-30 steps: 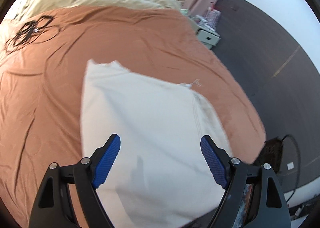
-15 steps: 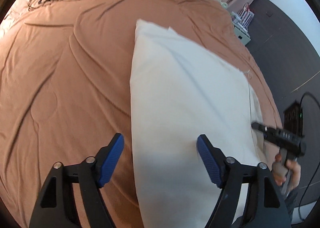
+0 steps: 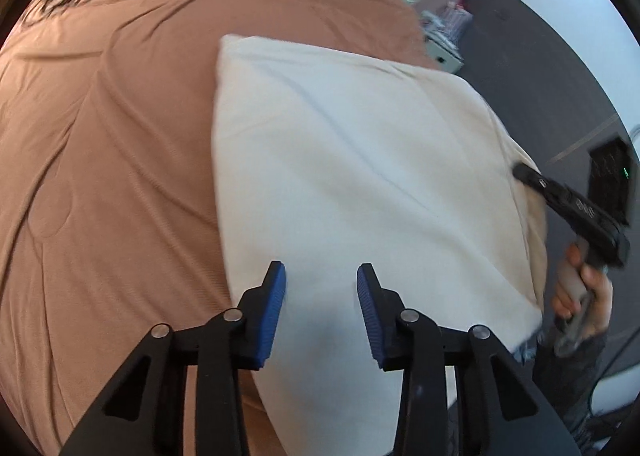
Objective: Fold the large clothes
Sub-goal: 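Pinch and straighten the folded bundle edge with the right tool, then grasp the folded jacket bundle with both tools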
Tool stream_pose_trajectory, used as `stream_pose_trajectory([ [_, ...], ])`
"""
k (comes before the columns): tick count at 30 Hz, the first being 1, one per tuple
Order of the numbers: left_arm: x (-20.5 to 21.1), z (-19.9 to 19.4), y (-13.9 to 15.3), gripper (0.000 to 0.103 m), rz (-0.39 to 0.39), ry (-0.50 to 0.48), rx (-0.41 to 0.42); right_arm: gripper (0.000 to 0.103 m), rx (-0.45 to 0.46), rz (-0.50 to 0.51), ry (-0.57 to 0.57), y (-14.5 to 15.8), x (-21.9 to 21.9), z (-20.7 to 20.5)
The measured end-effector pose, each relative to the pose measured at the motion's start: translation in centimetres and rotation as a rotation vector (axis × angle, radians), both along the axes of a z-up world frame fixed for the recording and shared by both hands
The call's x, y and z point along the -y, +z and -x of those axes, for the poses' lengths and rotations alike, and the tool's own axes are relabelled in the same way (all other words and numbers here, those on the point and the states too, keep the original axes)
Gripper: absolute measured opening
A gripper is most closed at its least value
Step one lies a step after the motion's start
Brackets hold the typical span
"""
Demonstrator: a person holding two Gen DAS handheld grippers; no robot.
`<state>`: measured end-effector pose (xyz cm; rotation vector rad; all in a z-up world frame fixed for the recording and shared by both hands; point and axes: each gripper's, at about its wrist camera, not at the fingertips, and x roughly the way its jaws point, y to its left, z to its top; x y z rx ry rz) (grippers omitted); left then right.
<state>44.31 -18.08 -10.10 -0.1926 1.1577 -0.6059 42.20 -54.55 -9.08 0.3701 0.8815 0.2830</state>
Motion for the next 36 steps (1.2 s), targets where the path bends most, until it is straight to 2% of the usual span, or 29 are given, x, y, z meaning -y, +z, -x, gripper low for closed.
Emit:
stream_pose_trajectory([
  [4,0.4,0.2,0.3,0.038,-0.059,0.002,0.038,0.005,-0.03,0.011,-0.038,-1.0,1.3,-0.9],
  [9,-1.1,-0.8,-1.9,0.038,-0.078,0.042,-0.032,0.007,-0.181,0.048,-0.134,-7.6,3.0,-1.8],
  [11,-1.7,-1.3,-2.6,0.038,-0.055,0.049,-0.064,0.019,-0.24,0.028,-0.159,-9.5,3.7,-1.7],
  [14,-2.4,-2.3,-3.2,0.038,-0.021,0.066,-0.098,0.048,-0.216,-0.01,-0.155,-9.2,4.5,-1.0],
  [15,-2.4,-2.3,-3.2,0.039,-0.013,0.072,-0.101,0.072,-0.21,-0.012,-0.152,-8.9,4.7,-0.8],
  [16,-2.6,-2.5,-3.3,0.039,-0.009,0.079,-0.099,0.086,-0.194,0.004,-0.166,-8.5,5.0,-0.6],
  [18,-2.5,-3.0,-3.2,0.042,-0.003,0.086,-0.09,0.087,-0.161,0.009,-0.168,-7.8,5.6,-0.3],
  [21,-2.0,-3.9,-3.4,0.057,0.005,0.089,-0.085,0.087,-0.171,-0.042,-0.142,-7.6,6.1,-0.6],
  [25,-1.4,-5.2,-3.3,0.058,-0.006,0.097,-0.063,0.087,-0.2,-0.08,-0.117,-9.3,7.3,-1.9],
  [29,-0.9,-6.7,-3.7,0.058,-0.02,0.112,-0.055,0.087,-0.23,-0.198,-0.07,-11.7,7.7,-3.4],
  [31,-0.5,-7.4,-3.7,0.058,-0.027,0.119,-0.049,0.087,-0.245,-0.295,-0.038,-12.7,7.7,-4.4],
  [36,0.5,-9.5,-4.2,0.058,-0.023,0.116,-0.05,0.087,-0.258,-0.414,0.029,-13.7,6.9,-6.8],
])
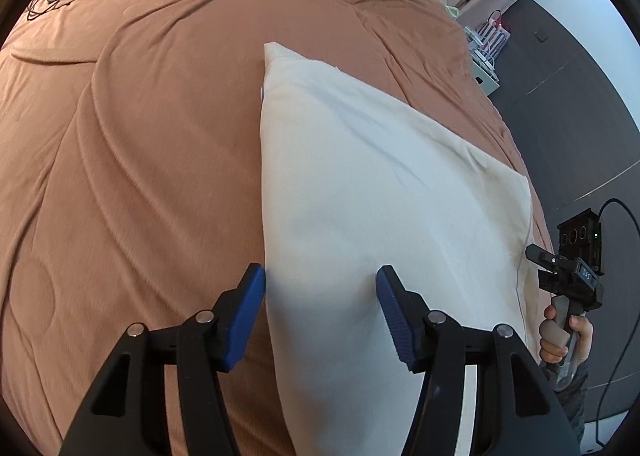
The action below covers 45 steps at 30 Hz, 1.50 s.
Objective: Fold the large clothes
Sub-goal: 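Grasp the folded jacket bundle with both tools, then lift the bundle with both tools and carry it toward the headboard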
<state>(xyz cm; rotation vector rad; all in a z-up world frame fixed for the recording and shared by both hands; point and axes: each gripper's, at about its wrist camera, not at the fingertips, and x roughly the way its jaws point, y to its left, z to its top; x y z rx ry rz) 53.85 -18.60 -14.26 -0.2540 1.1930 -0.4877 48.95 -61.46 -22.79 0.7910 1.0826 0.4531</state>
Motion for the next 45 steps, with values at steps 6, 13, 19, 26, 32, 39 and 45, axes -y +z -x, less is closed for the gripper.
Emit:
stream_pose_trajectory([
  [6,0.5,-2.2,-0.8,0.056,-0.014,0.034,0.005,0.062,-0.055,0.056,0.042,-0.5,-2.3,-2.9],
  [13,1.7,-2.7,-0.1,0.021,-0.033,0.063,0.033,0.018,0.003,0.147,0.045,2.0,-4.3,-2.3],
  [19,1.0,-0.9,3.3,0.012,0.01,0.054,0.109,0.014,0.101,0.155,0.024,6.5,-5.5,-0.2],
  [26,-0.2,2.5,9.0,0.011,0.054,0.051,0.225,0.013,0.216,0.145,-0.001,11.7,-6.4,3.2],
  [32,-1.4,5.3,13.8,0.01,0.099,0.055,0.306,0.013,0.307,0.137,-0.006,16.8,-7.1,6.4],
  [39,-3.8,9.5,19.8,0.01,0.142,0.081,0.449,0.012,0.431,0.126,-0.005,23.1,-8.6,9.9],
  [45,-7.8,12.3,24.8,0.009,0.175,0.119,0.544,0.012,0.548,0.142,0.023,28.9,-12.4,12.2],
])
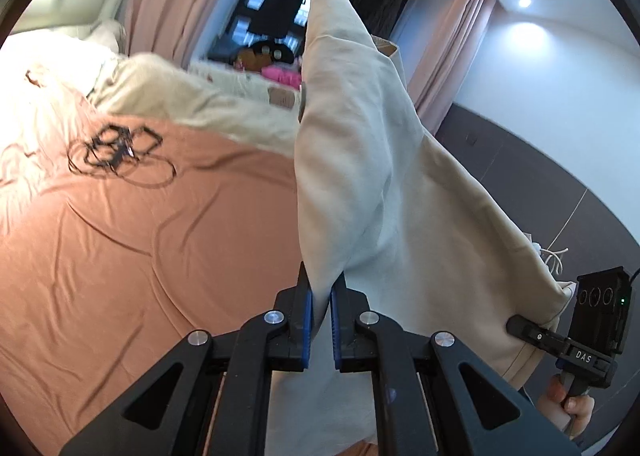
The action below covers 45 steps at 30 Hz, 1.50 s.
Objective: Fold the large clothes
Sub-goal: 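Lift the bundle with both tools and carry it toward the headboard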
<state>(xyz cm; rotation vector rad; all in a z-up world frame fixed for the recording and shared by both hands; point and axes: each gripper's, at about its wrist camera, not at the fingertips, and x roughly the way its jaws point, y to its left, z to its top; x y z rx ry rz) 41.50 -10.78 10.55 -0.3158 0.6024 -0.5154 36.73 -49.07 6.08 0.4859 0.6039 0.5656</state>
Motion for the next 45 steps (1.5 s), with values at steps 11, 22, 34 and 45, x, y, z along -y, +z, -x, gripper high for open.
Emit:
stream_pose_trajectory([
  [11,-10.1,3.9,6.2,0.009,-0.003,0.106,0.109,0.012,0.098,0.01,0.089,6.2,-7.2,1.0],
  [22,-23.4,7.8,8.4,0.009,-0.029,0.246,0.129,0.012,0.153,0.002,0.239,9.2,-18.3,0.2],
  [34,-40.9,11.7,8.3,0.009,-0.075,0.447,0.119,0.012,0.155,-0.023,0.442,10.3,-34.6,-0.7],
  [45,-53.3,12.9,8.3,0.009,-0.115,0.59,0.109,0.012,0.152,-0.007,0.618,10.9,-51.2,-0.4],
])
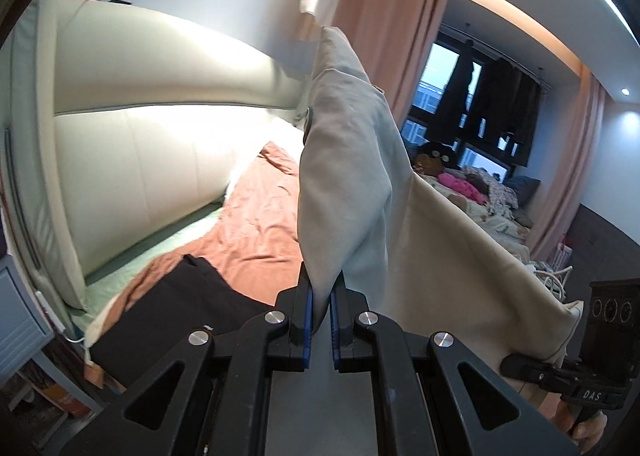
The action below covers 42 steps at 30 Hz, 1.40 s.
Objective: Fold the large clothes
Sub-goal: 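Lift the bundle with both tools and carry it toward the headboard, then lower the bundle onto the black garment stack and open both tools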
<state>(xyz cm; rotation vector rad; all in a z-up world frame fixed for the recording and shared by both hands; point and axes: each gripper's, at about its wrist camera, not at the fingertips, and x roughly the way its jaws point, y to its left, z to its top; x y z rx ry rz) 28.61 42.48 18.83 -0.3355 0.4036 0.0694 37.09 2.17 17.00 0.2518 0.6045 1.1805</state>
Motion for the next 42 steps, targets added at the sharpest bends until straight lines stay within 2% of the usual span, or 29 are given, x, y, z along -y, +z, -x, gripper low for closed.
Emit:
stream_pose_trajectory([
  [7,-6.7,0.5,0.4,0.009,-0.047,0.104,-0.014,0.012,0.001,0.001,0.1,0.8,-8.7,0.5],
  [15,-12.2,0.3,0.8,0.008,-0.097,0.208,-0.03,0.012,-0.044,-0.035,0.213,0.3,-17.3,1.4],
  [21,-14.9,-1.8,0.5,0.008,-0.124,0.272,-0.051,0.012,-0.097,-0.05,0.28,-1.9,-21.2,0.6],
  [27,-17.1,-7.3,-3.9,0.008,-0.116,0.292,-0.132,0.012,-0.223,-0.079,0.31,-7.0,-24.2,-3.0],
  [31,-17.8,-11.5,-8.2,0.008,-0.098,0.282,-0.191,0.012,-0.251,-0.04,0.269,-10.9,-25.0,-6.0],
  [37,-17.9,-15.6,-11.9,0.008,-0.1,0.292,-0.248,0.012,-0.296,0.013,0.216,-16.1,-25.0,-10.0],
  [39,-17.7,-17.0,-12.4,0.009,-0.113,0.291,-0.271,0.012,-0.318,0.012,0.202,-17.2,-25.2,-11.0],
  [40,-17.5,-17.6,-13.1,0.013,-0.134,0.293,-0.296,0.012,-0.328,0.012,0.193,-17.9,-25.2,-11.5],
  [42,-16.7,-18.2,-14.6,0.017,-0.209,0.32,-0.348,0.012,-0.333,0.031,0.16,-19.3,-25.6,-12.4],
])
